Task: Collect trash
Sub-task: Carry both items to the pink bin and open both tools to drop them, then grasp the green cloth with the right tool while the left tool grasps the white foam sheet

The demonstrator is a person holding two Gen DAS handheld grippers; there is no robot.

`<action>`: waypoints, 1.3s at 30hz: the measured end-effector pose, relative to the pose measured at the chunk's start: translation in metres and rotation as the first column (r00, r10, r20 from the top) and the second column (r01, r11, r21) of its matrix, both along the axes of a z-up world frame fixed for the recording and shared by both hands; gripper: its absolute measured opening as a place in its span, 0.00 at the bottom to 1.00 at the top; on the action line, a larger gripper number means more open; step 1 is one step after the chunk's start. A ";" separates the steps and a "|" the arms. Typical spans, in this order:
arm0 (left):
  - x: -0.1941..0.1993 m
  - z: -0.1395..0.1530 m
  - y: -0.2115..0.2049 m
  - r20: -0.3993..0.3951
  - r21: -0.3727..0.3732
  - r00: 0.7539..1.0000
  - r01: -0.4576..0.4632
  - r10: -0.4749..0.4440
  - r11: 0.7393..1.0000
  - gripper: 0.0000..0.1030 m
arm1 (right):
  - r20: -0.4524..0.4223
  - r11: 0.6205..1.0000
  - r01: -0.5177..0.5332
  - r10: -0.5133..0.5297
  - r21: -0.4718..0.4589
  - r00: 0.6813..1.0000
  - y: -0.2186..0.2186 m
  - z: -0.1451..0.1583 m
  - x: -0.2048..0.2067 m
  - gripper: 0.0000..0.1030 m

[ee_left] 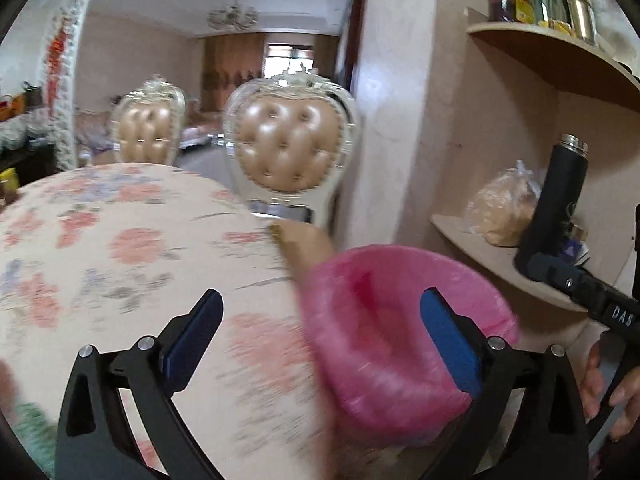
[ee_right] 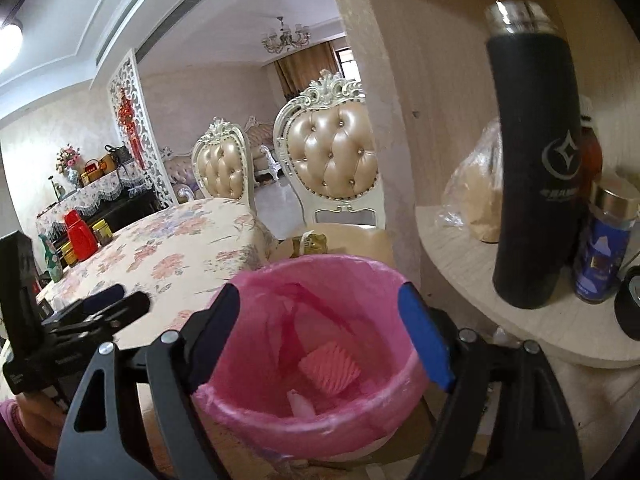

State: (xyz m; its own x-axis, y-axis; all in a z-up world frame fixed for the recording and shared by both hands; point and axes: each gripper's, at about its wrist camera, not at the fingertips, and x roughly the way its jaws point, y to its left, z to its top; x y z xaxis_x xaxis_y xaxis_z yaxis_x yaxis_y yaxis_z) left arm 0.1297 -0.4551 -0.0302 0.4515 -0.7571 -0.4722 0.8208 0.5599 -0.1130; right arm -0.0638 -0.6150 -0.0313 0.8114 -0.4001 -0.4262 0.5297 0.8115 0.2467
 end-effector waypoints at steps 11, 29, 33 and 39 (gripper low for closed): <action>0.009 0.016 0.154 0.057 0.019 0.959 -0.278 0.277 0.960 0.91 | -0.046 0.972 -0.237 0.236 0.001 0.971 0.101 0.002 0.078 0.78; 0.033 0.004 0.406 -0.009 0.082 0.671 -0.738 0.741 0.670 0.91 | -0.188 0.833 -0.550 0.551 0.062 0.813 0.269 -0.021 0.195 0.80; 0.046 -0.011 0.433 -0.064 0.143 0.608 -0.779 0.791 0.611 0.91 | -0.257 0.813 -0.579 0.575 0.065 0.777 0.297 -0.032 0.218 0.80; 0.067 -0.036 0.444 -0.158 0.220 0.562 -0.781 0.812 0.584 0.91 | -0.346 0.797 -0.601 0.581 0.060 0.737 0.314 -0.044 0.242 0.74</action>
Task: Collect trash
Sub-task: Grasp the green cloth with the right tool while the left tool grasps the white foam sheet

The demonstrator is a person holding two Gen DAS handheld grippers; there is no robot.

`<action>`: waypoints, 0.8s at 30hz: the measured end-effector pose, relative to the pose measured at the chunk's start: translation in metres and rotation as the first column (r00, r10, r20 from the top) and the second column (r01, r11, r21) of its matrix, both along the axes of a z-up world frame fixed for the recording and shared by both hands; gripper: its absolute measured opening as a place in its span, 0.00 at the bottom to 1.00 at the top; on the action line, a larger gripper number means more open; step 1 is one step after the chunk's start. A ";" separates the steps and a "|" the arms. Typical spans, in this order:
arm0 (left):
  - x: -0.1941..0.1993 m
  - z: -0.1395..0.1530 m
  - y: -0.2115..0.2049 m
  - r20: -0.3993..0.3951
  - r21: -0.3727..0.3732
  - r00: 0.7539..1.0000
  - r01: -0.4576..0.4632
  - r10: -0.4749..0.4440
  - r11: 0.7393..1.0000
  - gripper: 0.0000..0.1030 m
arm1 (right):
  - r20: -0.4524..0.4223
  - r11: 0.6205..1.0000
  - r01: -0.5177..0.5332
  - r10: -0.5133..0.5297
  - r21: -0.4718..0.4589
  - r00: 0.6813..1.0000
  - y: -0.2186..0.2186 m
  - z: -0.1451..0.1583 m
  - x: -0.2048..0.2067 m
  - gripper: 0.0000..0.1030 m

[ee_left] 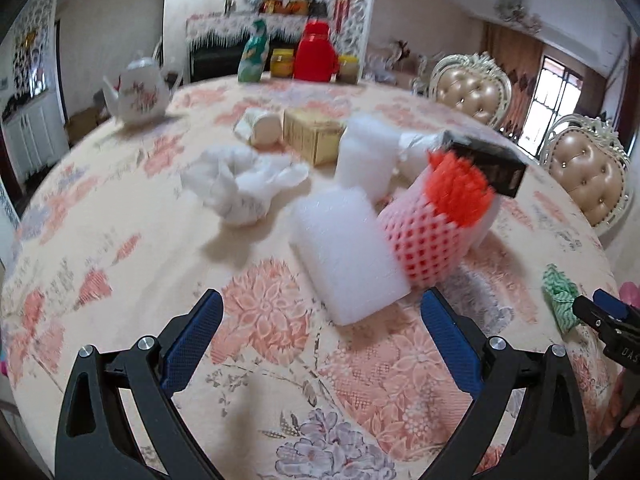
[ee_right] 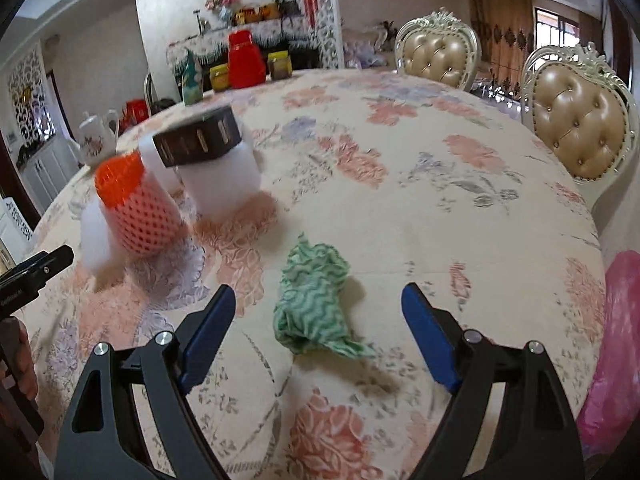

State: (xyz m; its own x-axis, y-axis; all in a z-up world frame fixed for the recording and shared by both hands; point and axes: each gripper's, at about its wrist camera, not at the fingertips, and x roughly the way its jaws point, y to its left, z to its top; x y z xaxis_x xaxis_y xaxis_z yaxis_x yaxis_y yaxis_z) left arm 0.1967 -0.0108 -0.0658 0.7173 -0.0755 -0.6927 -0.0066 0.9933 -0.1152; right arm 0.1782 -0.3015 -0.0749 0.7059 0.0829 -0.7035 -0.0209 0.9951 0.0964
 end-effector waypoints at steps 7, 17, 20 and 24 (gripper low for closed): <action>0.023 -0.013 -0.009 -0.062 -0.019 0.998 -0.028 0.027 0.999 0.91 | -0.045 0.999 -0.034 0.034 -0.002 0.998 0.000 -0.009 0.012 0.53; 0.051 -0.023 -0.020 -0.106 -0.025 0.992 -0.071 0.068 0.997 0.64 | -0.053 0.996 -0.081 0.082 0.027 0.995 -0.003 -0.010 0.013 0.33; 0.041 -0.018 -0.023 -0.080 -0.021 0.996 -0.049 0.047 0.999 0.56 | -0.041 0.996 -0.088 0.089 0.022 0.995 -0.001 -0.008 0.010 0.28; 0.020 -0.009 -0.017 -0.024 -0.057 0.999 -0.027 0.026 0.998 0.55 | -0.024 0.995 -0.091 0.092 0.026 0.995 0.001 -0.005 0.003 0.27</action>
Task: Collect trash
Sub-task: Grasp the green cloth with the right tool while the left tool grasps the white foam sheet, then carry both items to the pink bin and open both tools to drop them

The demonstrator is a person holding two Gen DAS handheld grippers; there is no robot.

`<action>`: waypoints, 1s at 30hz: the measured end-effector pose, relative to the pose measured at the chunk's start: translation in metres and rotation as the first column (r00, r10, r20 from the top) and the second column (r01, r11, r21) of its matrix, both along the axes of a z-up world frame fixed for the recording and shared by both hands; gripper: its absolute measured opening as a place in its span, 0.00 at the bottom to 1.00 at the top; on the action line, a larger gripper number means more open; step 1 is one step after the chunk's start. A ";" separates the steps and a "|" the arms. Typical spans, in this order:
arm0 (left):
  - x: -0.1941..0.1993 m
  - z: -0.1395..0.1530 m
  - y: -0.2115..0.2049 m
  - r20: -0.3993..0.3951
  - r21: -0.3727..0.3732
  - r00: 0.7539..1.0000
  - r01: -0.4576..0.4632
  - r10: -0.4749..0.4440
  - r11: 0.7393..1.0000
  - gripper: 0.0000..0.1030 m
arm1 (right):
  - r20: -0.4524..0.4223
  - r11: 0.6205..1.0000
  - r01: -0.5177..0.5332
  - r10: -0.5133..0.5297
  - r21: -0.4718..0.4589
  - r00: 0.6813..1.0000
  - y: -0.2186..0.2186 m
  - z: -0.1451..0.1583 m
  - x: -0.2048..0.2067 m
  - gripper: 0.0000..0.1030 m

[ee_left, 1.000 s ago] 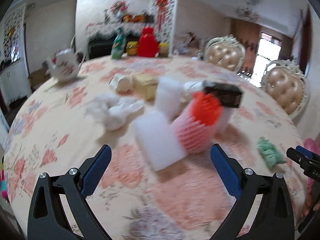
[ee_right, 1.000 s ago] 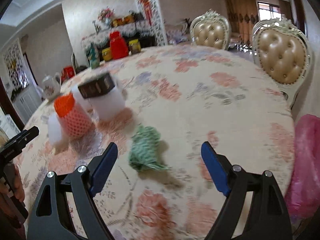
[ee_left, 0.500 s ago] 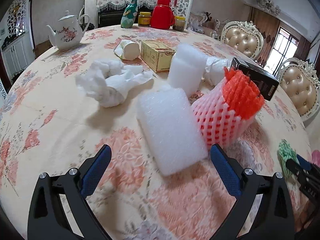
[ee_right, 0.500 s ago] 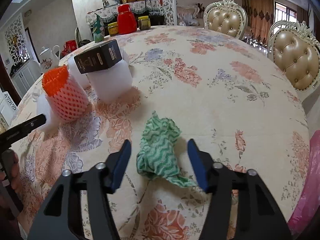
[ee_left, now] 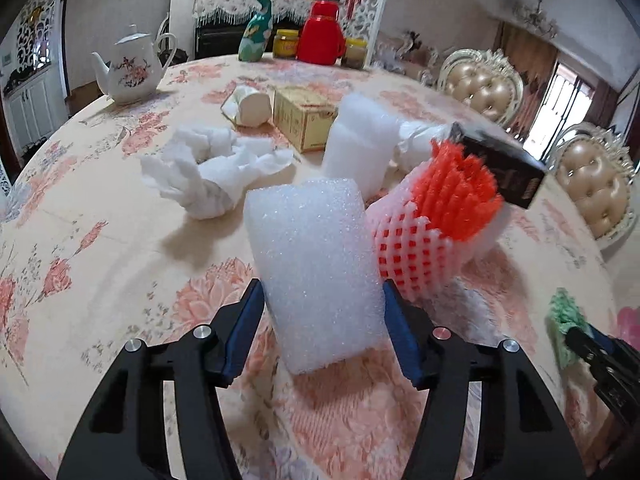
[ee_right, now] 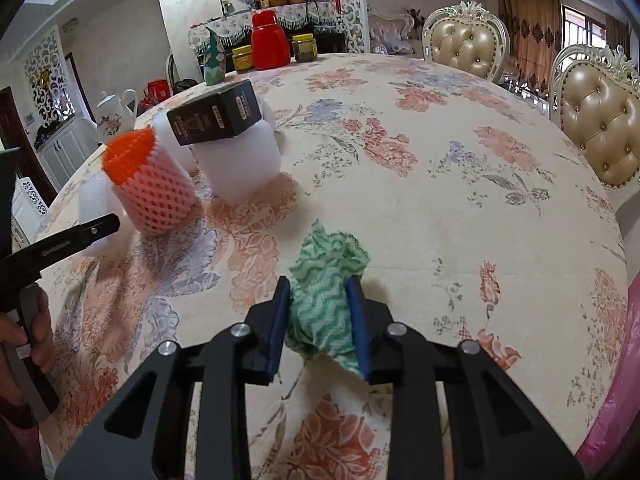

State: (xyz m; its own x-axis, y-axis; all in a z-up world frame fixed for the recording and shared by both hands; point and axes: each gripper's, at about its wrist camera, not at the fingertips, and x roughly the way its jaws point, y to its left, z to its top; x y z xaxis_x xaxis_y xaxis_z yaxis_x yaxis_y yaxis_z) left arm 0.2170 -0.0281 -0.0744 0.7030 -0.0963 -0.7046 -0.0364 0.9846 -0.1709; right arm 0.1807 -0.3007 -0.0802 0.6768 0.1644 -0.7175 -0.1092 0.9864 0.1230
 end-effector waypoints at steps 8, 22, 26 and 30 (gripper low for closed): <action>-0.049 0.026 0.005 0.166 -0.013 0.986 0.036 -0.033 0.999 0.55 | 0.069 1.000 -0.009 0.009 0.009 0.998 0.008 0.017 -0.024 0.27; -0.118 0.053 -0.036 0.351 0.053 0.918 0.176 -0.184 0.983 0.55 | 0.229 0.998 -0.056 0.050 0.020 0.972 0.019 0.049 -0.073 0.27; -0.131 0.058 -0.053 0.378 0.068 0.894 0.232 -0.240 0.970 0.55 | 0.254 0.998 -0.054 0.045 0.029 0.966 0.014 0.053 -0.081 0.27; -0.142 0.062 -0.071 0.396 0.100 0.872 0.272 -0.289 0.957 0.56 | 0.284 0.998 -0.039 0.025 0.044 0.958 0.007 0.056 -0.090 0.27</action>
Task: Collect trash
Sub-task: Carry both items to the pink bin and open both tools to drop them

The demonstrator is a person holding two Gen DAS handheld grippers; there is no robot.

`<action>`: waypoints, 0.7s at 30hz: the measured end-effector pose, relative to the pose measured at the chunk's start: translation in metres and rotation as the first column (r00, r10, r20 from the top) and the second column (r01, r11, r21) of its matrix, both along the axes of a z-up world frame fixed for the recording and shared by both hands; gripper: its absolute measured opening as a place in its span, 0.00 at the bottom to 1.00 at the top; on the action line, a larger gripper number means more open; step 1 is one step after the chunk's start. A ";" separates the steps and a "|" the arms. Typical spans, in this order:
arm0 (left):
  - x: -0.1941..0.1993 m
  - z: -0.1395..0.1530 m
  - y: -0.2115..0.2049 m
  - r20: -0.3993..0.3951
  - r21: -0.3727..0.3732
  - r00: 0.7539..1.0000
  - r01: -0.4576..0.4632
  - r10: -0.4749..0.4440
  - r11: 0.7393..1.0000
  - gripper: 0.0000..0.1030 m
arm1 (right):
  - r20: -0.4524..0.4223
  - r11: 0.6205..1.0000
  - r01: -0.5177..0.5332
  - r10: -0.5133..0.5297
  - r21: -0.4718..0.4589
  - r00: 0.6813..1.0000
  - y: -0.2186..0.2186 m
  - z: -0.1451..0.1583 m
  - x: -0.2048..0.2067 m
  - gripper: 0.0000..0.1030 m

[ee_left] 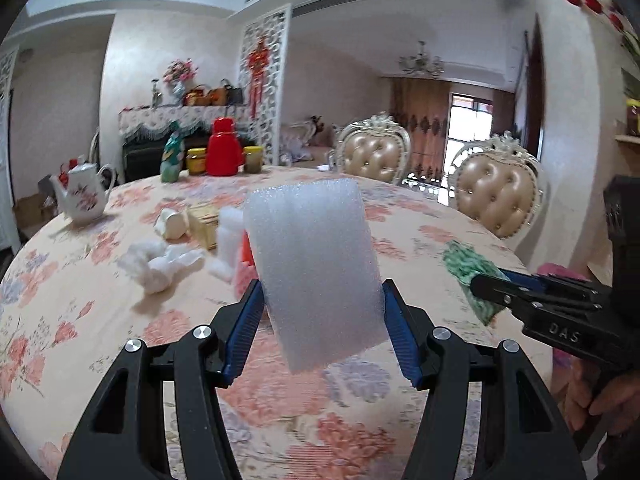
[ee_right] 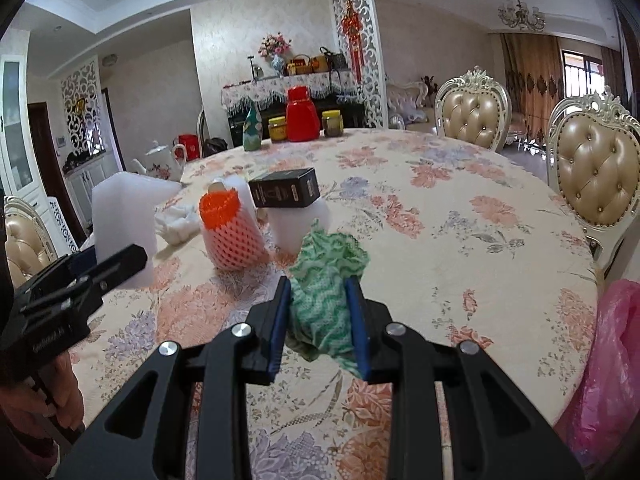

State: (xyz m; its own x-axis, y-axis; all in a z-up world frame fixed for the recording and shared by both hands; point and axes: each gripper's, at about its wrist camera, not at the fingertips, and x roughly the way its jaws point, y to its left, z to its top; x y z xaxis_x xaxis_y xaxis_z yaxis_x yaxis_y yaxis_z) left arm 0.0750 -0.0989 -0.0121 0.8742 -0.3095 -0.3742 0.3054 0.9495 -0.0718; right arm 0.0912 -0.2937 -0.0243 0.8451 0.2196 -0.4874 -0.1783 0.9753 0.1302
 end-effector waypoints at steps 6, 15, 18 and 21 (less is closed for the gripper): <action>-0.004 0.003 -0.020 0.016 0.018 0.999 0.049 -0.049 0.999 0.56 | 0.040 1.000 0.023 -0.024 0.019 0.999 -0.013 0.004 -0.012 0.27; 0.009 0.005 -0.061 0.014 0.039 0.991 0.133 -0.134 0.990 0.56 | 0.076 0.995 0.097 -0.099 0.039 0.992 -0.048 0.007 -0.026 0.27; 0.014 0.004 -0.076 0.010 0.043 0.986 0.167 -0.167 0.985 0.56 | 0.073 0.989 0.138 -0.141 0.047 0.987 -0.067 0.006 -0.031 0.27; 0.021 0.001 -0.096 0.000 0.050 0.978 0.210 -0.210 0.977 0.56 | 0.068 0.984 0.172 -0.176 0.053 0.982 -0.084 0.004 -0.035 0.27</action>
